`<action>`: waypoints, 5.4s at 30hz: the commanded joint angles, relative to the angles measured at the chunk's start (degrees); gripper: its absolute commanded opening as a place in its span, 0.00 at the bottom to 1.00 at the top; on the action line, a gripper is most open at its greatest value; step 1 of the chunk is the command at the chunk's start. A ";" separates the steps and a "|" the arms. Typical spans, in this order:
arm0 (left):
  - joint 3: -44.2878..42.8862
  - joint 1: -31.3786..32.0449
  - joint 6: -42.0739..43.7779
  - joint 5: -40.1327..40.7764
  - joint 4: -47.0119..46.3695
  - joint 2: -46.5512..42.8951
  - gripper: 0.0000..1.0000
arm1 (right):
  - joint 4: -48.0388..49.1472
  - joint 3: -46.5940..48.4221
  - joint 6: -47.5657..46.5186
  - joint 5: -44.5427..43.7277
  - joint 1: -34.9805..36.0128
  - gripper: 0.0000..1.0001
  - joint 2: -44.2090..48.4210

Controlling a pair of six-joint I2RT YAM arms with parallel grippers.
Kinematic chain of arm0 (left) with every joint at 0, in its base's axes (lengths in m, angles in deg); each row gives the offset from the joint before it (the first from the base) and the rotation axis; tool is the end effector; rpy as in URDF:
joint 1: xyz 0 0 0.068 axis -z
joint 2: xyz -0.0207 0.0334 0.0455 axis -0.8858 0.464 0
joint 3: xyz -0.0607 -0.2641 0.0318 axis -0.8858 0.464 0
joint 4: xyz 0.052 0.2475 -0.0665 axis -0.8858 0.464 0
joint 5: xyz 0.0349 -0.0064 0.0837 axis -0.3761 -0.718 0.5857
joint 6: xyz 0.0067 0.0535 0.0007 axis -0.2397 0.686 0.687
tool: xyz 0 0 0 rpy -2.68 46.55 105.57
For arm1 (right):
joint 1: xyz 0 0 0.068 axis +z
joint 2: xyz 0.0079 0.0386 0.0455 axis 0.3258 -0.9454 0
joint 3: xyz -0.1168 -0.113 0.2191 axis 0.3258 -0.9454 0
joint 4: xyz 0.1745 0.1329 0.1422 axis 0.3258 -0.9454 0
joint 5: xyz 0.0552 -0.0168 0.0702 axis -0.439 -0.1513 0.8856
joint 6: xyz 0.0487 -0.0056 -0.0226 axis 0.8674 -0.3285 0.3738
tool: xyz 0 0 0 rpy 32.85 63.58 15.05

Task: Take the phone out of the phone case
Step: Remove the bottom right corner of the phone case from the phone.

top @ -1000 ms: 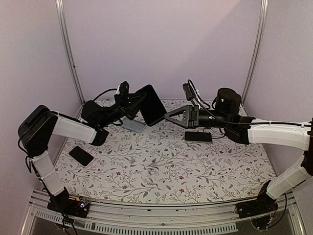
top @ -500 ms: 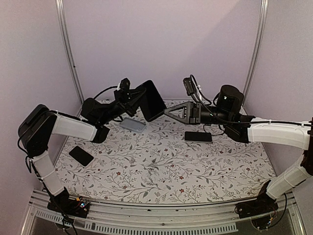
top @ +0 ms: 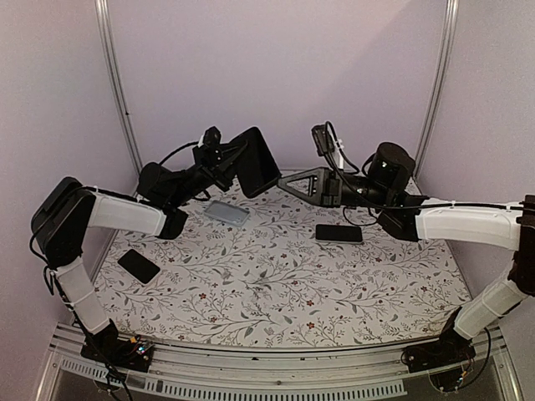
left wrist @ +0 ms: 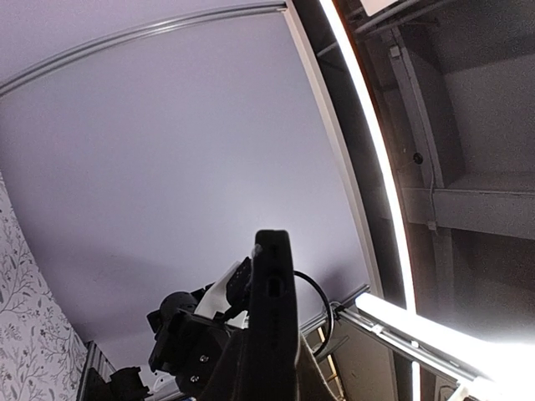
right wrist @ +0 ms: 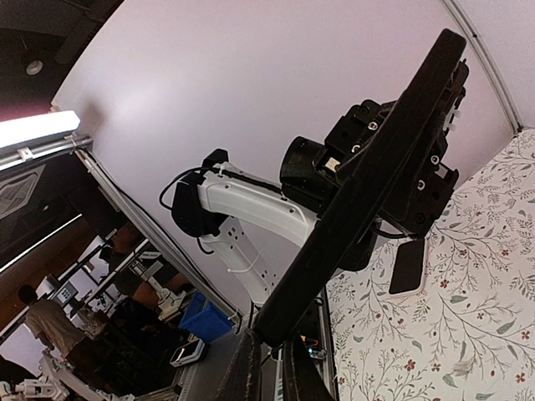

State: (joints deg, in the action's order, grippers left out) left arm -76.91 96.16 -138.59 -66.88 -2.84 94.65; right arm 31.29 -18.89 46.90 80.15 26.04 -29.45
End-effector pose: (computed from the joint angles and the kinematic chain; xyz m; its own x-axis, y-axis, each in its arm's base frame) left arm 0.2915 -0.2197 0.3000 -0.9314 -0.3313 -0.1510 0.2971 -0.4519 -0.8411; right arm 0.2243 0.2597 0.3339 -0.6049 0.1130 -0.7882 -0.7962 -0.0712 0.6008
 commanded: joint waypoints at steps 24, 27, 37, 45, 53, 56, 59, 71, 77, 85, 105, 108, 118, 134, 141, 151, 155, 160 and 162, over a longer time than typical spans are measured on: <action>0.66 -0.52 6.19 -0.50 -4.96 -5.15 0.00 | -0.64 -8.58 4.10 -5.25 -2.63 0.19 -1.43; 1.70 -0.75 7.35 -0.66 -3.54 -5.03 0.00 | -0.69 -7.75 3.07 -6.21 -2.32 0.34 0.52; 2.60 -0.93 7.54 -0.23 -2.89 -3.77 0.00 | -3.97 -5.76 -1.97 -11.32 0.89 0.57 6.28; 2.42 -0.93 8.05 -0.21 -1.76 -3.69 0.00 | -7.22 -2.88 -4.36 -12.80 2.94 0.57 5.82; 2.43 -0.84 8.25 -0.24 -1.58 -3.66 0.00 | -8.32 -1.68 -5.16 -12.92 3.67 0.57 5.69; 2.22 -0.76 8.20 -0.23 -1.54 -3.78 0.00 | -9.25 -1.69 -4.99 -13.36 3.66 0.56 5.31; 1.80 -0.67 8.10 -0.46 -1.53 -3.74 0.00 | -9.86 -1.56 -4.81 -14.26 3.66 0.55 4.74; 1.59 -0.50 8.11 -0.72 -2.25 -3.90 0.00 | -14.11 -1.06 -2.77 -18.31 3.60 0.51 3.62; 1.39 -0.49 8.51 0.00 -4.57 -4.41 0.00 | -18.88 -1.21 -0.37 -19.85 3.09 0.49 1.70; 0.52 -0.12 10.34 -0.38 -5.37 -5.25 0.00 | -20.71 -2.83 3.96 -20.61 1.81 0.48 0.25; 0.37 1.37 11.85 -1.70 -7.99 -5.50 0.00 | -23.71 -2.78 10.81 -24.17 -0.53 0.48 -2.51; 0.73 1.94 12.20 -1.80 -8.41 -5.36 0.00 | -24.56 -2.13 11.31 -25.67 -0.65 0.48 -3.13; 1.41 2.54 12.54 -1.46 -10.40 -5.76 0.00 | -27.31 -2.19 13.18 -29.51 -1.02 0.47 -4.65; 0.26 4.46 17.11 -5.42 -10.94 -6.45 0.00 | -29.68 0.92 15.15 -29.98 -1.73 0.46 -7.72; -0.16 4.76 13.13 -3.66 -13.88 -5.06 0.00 | -29.56 2.46 13.65 -32.22 -1.96 0.46 -9.44; 4.98 3.01 16.75 1.34 -4.63 -9.42 0.00 | -16.11 -3.05 10.23 -26.17 -4.65 0.46 -6.39; 6.92 3.07 18.34 3.67 3.49 -9.76 0.00 | -8.12 -0.48 7.24 -16.69 -4.29 0.46 -7.08; 8.17 2.94 15.53 6.87 7.12 -8.39 0.00 | -3.30 2.83 5.40 -10.06 -2.04 0.45 -8.86; 8.13 2.94 15.05 7.33 8.68 -8.12 0.00 | -1.99 3.16 5.07 -8.88 -1.29 0.44 -8.94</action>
State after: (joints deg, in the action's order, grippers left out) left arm -68.49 96.59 -119.29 -58.09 8.44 89.30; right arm 26.28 -17.63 54.31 69.79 24.49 -36.42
